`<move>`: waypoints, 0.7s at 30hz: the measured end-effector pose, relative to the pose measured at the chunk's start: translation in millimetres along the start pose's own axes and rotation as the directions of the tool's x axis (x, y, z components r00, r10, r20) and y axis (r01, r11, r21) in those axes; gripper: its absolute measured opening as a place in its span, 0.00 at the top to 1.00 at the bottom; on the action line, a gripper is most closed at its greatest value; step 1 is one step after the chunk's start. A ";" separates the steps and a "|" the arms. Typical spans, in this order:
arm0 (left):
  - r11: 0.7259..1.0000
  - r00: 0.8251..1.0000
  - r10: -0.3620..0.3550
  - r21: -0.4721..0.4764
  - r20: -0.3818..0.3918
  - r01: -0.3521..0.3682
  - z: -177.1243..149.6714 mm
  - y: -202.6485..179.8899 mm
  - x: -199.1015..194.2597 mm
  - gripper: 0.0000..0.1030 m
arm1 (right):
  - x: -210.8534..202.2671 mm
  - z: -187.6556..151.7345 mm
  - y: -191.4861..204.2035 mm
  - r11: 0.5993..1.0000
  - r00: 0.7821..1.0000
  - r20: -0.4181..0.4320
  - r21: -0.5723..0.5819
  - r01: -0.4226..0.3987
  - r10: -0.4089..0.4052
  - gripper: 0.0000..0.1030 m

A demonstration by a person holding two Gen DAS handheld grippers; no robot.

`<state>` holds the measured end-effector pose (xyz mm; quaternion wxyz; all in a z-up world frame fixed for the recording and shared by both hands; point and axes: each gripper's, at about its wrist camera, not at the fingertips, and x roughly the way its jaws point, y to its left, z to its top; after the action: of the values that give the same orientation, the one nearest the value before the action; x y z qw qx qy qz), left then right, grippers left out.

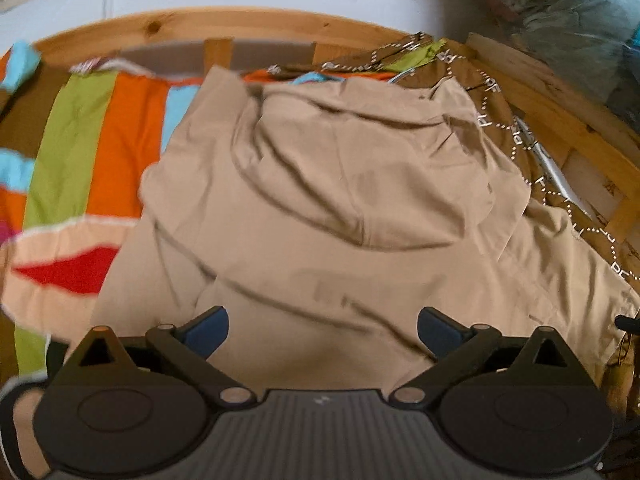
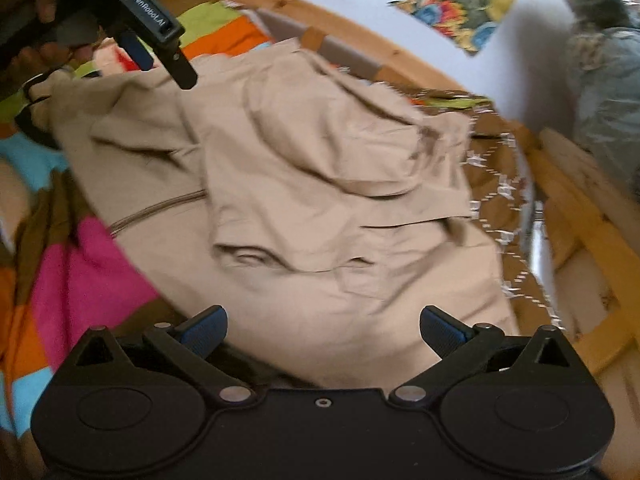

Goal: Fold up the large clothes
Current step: 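Move both open tools to the hem of the beige jacket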

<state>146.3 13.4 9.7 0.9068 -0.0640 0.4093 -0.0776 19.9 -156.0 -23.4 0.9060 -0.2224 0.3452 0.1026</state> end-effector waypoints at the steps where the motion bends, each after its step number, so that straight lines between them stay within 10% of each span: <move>1: 1.000 1.000 0.003 -0.009 -0.008 -0.003 -3.5 1.7 0.2 0.00 | 2.0 -0.4 1.8 1.000 1.000 -0.004 -0.007 -0.016 0.016 0.01; 21: 1.000 0.995 -0.006 -0.020 -0.103 0.003 -39.3 -7.0 13.0 0.00 | 33.0 -6.3 -2.7 0.978 0.979 -0.157 0.186 -0.100 0.130 0.01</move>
<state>124.5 1.9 -24.4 0.8837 -0.0700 0.4561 -0.0787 41.6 -160.3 -48.8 0.8822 -0.1286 0.4407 0.1049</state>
